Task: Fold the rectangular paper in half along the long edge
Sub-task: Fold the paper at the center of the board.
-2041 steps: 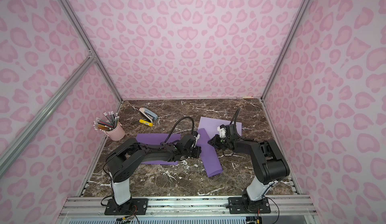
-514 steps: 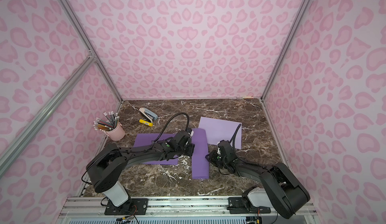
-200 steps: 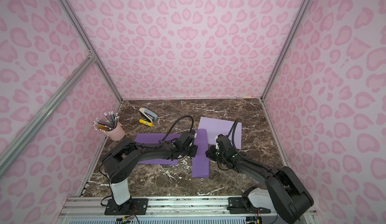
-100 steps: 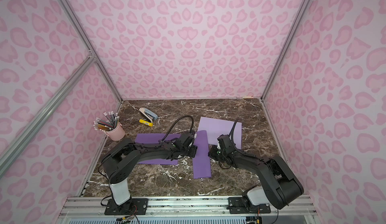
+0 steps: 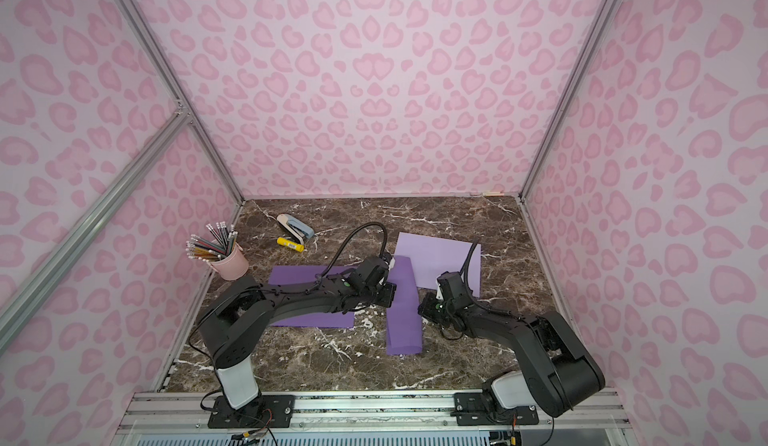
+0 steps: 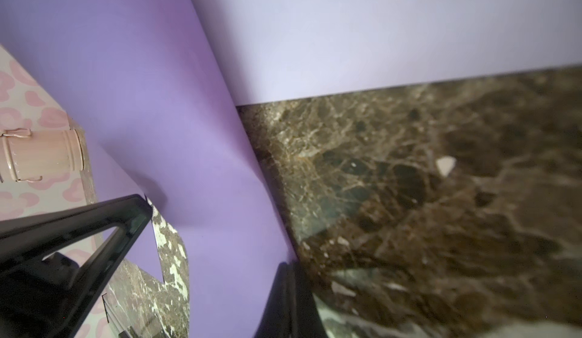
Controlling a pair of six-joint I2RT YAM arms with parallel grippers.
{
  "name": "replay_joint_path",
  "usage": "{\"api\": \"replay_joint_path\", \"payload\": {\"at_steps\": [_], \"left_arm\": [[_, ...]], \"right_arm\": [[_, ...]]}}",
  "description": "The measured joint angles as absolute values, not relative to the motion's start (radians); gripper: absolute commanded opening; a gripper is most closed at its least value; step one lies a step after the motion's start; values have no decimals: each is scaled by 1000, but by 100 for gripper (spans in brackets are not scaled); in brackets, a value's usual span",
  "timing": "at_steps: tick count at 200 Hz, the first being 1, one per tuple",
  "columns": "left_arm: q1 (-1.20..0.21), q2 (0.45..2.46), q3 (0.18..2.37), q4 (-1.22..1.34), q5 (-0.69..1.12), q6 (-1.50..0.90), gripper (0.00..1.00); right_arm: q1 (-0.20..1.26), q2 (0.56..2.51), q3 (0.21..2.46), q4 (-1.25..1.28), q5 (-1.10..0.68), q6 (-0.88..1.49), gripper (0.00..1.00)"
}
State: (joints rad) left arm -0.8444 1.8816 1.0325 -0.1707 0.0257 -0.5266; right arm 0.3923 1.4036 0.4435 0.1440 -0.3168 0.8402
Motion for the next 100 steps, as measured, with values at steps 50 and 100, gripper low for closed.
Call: {"api": "replay_joint_path", "payload": {"at_steps": [50, 100], "left_arm": [[-846, 1878, 986, -181, 25, -524, 4], [-850, 1887, 966, -176, 25, -524, 4]], "right_arm": [[392, 1405, 443, 145, -317, 840, 0], [392, 1414, 443, 155, -330, 840, 0]]}}
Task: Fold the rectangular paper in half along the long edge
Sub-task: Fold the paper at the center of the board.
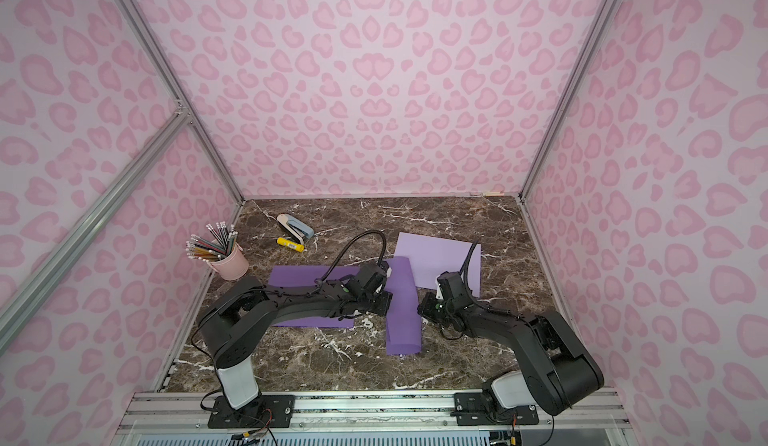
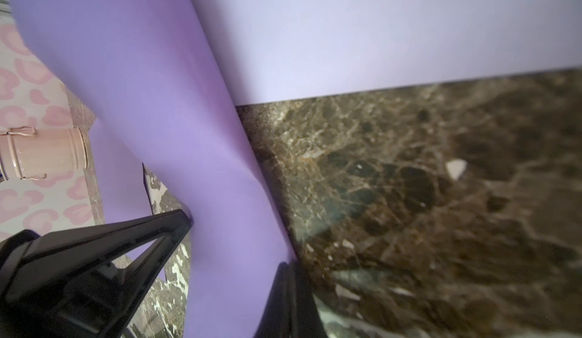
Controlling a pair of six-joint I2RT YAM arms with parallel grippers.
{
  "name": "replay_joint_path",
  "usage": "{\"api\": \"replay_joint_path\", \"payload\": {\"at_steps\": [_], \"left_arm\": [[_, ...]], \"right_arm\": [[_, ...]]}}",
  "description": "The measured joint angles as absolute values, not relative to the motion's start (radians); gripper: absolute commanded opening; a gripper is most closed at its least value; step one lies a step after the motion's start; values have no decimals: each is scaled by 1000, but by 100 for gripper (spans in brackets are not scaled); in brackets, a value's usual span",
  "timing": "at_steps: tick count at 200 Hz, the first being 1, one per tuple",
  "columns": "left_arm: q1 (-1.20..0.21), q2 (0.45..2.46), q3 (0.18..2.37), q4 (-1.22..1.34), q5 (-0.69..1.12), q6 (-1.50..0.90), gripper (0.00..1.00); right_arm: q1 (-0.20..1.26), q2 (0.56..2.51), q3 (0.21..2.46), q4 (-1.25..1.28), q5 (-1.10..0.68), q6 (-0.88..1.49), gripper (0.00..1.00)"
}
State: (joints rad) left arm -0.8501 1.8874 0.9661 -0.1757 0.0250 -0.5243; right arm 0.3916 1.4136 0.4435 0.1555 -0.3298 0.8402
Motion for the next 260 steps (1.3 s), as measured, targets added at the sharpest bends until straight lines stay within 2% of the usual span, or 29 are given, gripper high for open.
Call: {"api": "replay_joint_path", "payload": {"at_steps": [99, 141, 189, 224, 260], "left_arm": [[-852, 1929, 955, -53, 19, -533, 4], [-852, 1929, 954, -48, 19, -533, 4], [-852, 1929, 952, -44, 18, -533, 4], [-852, 1929, 952, -44, 18, -533, 4], [-852, 1928, 953, -45, 18, -533, 4]], "right_arm": [[424, 1327, 395, 126, -344, 830, 0], [363, 1266, 292, 186, -387, 849, 0], [291, 1125, 261, 57, -369, 831, 0], [331, 1092, 290, 24, -390, 830, 0], [404, 1148, 313, 47, -387, 857, 0]]}}
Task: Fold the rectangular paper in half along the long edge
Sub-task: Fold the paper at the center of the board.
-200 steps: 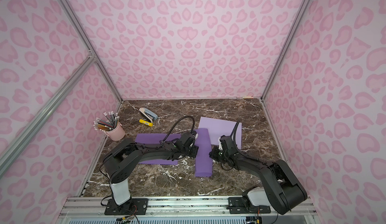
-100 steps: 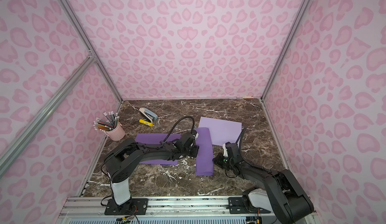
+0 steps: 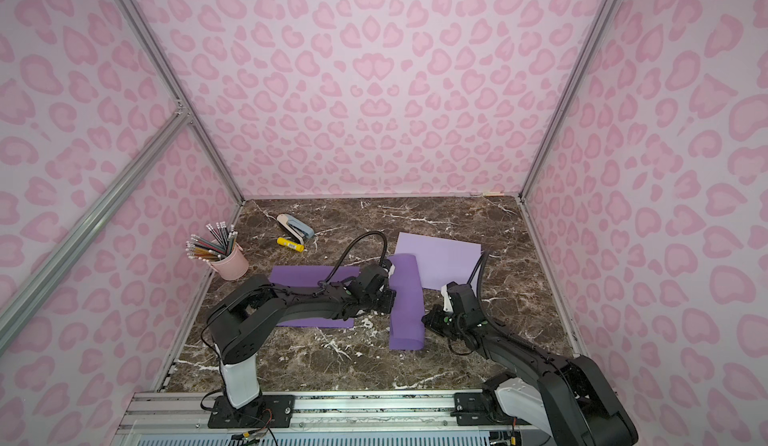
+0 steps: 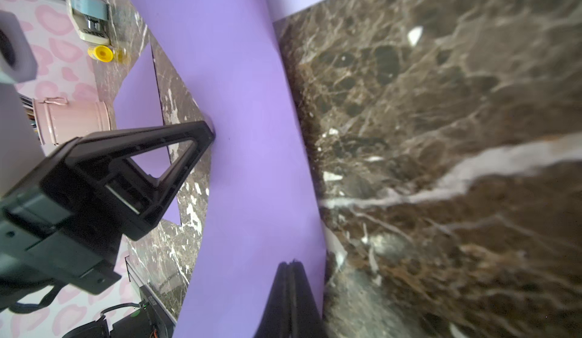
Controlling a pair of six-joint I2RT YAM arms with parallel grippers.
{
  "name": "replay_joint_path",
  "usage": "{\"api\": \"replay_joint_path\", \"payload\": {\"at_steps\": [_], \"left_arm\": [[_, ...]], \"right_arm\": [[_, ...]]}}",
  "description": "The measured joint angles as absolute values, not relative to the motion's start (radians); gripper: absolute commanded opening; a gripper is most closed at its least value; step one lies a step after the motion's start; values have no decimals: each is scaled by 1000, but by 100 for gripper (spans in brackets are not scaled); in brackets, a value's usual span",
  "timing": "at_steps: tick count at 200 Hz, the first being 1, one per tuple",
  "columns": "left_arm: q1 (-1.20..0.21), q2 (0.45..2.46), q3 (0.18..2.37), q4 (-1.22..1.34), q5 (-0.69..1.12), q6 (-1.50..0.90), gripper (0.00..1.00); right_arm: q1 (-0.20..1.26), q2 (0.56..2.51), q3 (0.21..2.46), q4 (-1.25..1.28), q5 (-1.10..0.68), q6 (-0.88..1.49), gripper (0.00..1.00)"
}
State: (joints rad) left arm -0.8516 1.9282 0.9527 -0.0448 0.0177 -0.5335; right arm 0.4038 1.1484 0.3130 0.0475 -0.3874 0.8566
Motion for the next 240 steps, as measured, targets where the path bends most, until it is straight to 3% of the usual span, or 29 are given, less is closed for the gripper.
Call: {"api": "replay_joint_path", "payload": {"at_steps": [47, 129, 240], "left_arm": [[-852, 1928, 955, -49, 18, -535, 4], [-852, 1927, 955, -52, 18, -535, 4], [-853, 1931, 966, -59, 19, -537, 4]], "right_arm": [[403, 1175, 264, 97, -387, 877, 0], [332, 950, 216, -29, -416, 874, 0], [411, 1053, 197, 30, -448, 886, 0]]}}
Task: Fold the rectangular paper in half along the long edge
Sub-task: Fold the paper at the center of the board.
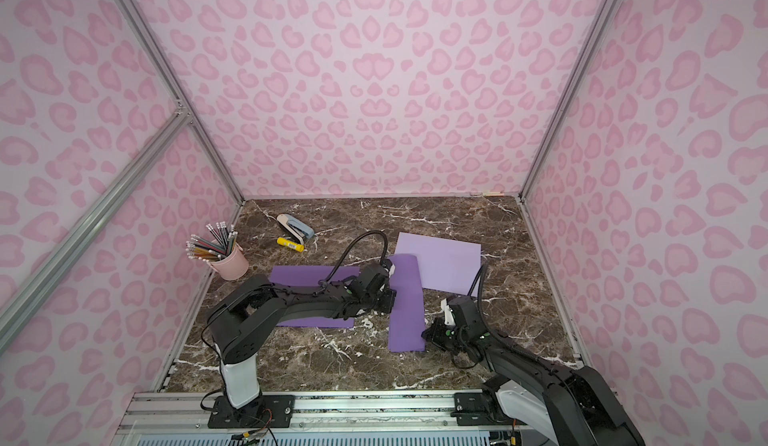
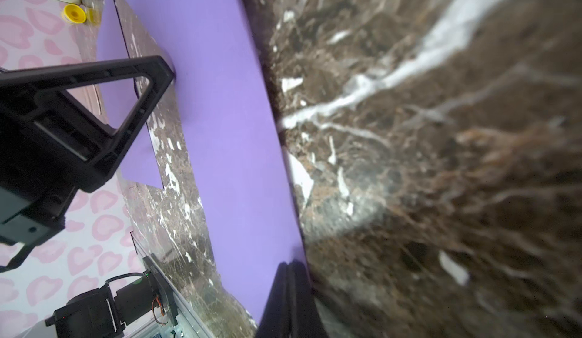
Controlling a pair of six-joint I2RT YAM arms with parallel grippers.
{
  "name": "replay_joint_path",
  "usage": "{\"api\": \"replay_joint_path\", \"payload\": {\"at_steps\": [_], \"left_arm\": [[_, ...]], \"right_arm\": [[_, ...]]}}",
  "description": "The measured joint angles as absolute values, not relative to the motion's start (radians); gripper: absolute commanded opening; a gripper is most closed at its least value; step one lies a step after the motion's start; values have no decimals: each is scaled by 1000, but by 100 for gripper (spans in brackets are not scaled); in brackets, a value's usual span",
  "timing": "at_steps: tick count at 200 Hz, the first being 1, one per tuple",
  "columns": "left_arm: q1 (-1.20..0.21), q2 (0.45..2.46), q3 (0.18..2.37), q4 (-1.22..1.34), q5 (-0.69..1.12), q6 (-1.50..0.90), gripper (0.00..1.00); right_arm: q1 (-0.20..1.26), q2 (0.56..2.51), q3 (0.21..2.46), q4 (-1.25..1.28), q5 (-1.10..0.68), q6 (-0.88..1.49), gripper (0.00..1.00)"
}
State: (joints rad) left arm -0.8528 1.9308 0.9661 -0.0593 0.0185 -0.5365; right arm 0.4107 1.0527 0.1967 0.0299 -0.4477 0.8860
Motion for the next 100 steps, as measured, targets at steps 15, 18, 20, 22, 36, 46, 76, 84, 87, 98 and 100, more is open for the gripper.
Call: {"api": "replay_joint_path", "payload": {"at_steps": [15, 18, 20, 22, 36, 46, 76, 84, 87, 98, 100], "left_arm": [[-853, 1931, 966, -59, 19, -536, 4], [-853, 1931, 966, -59, 19, -536, 4], [-853, 1931, 966, -59, 19, -536, 4], [-853, 1932, 967, -59, 19, -536, 4], [-853, 1935, 969, -59, 19, -536, 4], [-853, 1937, 971, -59, 19, -536, 4], [-853, 1943, 973, -52, 19, -536, 4], [-853, 1943, 973, -51, 19, -536, 4], [-853, 1943, 973, -51, 19, -536, 4], [-853, 1943, 971, -49, 19, -536, 4], [-853, 1943, 971, -48, 19, -536, 4]], "right_arm": [[392, 1021, 173, 33, -459, 886, 0], [389, 1013, 168, 30, -461, 887, 0], [386, 1007, 167, 28, -462, 886, 0], [384, 1000, 164, 23, -463, 886, 0], [376, 959, 155, -6, -461, 885, 0], [373, 927, 154, -39, -452, 882, 0], [373, 876, 183, -108, -437, 882, 0], [373, 878, 196, -108, -437, 882, 0], [373, 880, 201, -106, -437, 882, 0], [381, 894, 214, -105, -438, 882, 0], [383, 897, 216, -105, -437, 883, 0]]}}
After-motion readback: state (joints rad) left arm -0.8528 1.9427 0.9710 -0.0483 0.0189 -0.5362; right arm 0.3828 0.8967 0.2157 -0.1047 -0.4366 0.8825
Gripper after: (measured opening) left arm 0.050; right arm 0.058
